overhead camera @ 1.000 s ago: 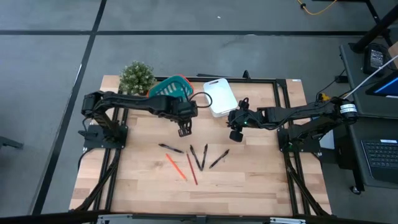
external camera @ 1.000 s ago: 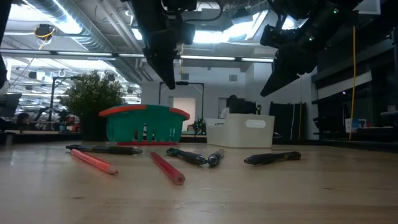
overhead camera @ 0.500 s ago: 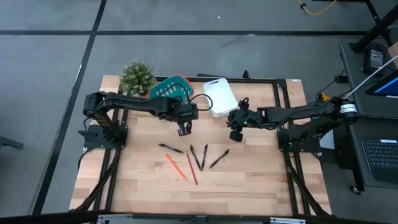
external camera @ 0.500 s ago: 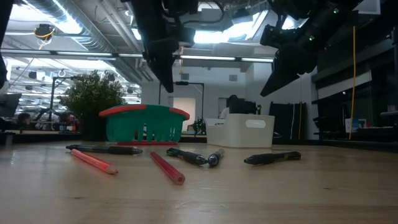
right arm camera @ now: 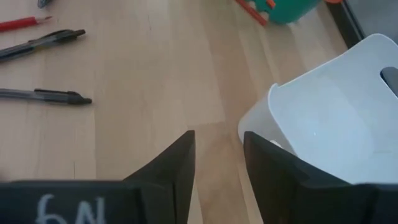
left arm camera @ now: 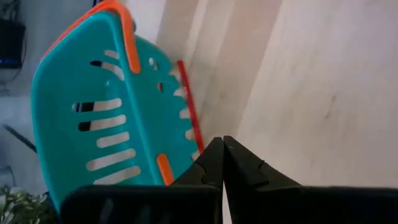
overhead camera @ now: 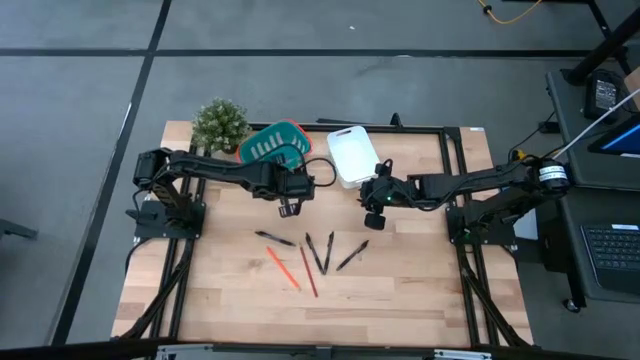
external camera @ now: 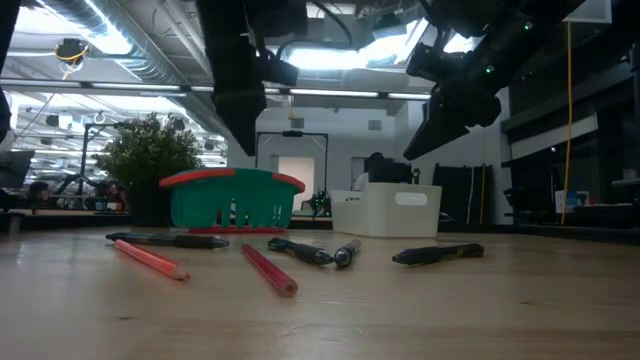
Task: Sort pens & pencils
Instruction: Adjust the green basket
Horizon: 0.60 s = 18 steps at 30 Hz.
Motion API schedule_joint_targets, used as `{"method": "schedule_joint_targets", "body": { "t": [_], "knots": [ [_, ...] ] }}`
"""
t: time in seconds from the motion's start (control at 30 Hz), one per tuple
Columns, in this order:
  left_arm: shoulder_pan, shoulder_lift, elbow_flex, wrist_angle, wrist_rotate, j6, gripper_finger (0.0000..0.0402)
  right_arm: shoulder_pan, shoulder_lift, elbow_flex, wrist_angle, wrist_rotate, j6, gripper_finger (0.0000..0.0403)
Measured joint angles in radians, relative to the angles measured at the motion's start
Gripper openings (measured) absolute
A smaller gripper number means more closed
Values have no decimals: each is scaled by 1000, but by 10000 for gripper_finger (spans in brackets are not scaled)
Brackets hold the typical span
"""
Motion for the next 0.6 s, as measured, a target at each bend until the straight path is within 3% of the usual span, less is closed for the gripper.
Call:
{"method": "schedule_joint_targets", "body": {
  "t": [0.23, 0.6],
  "knots": [
    [4, 0, -1, 12, -106, 6, 4, 0, 1, 0, 1, 0, -4, 139],
    [51, 0, -1, 7, -74, -18, 83, 0, 1, 0, 1, -1, -4, 139]
  ]
}}
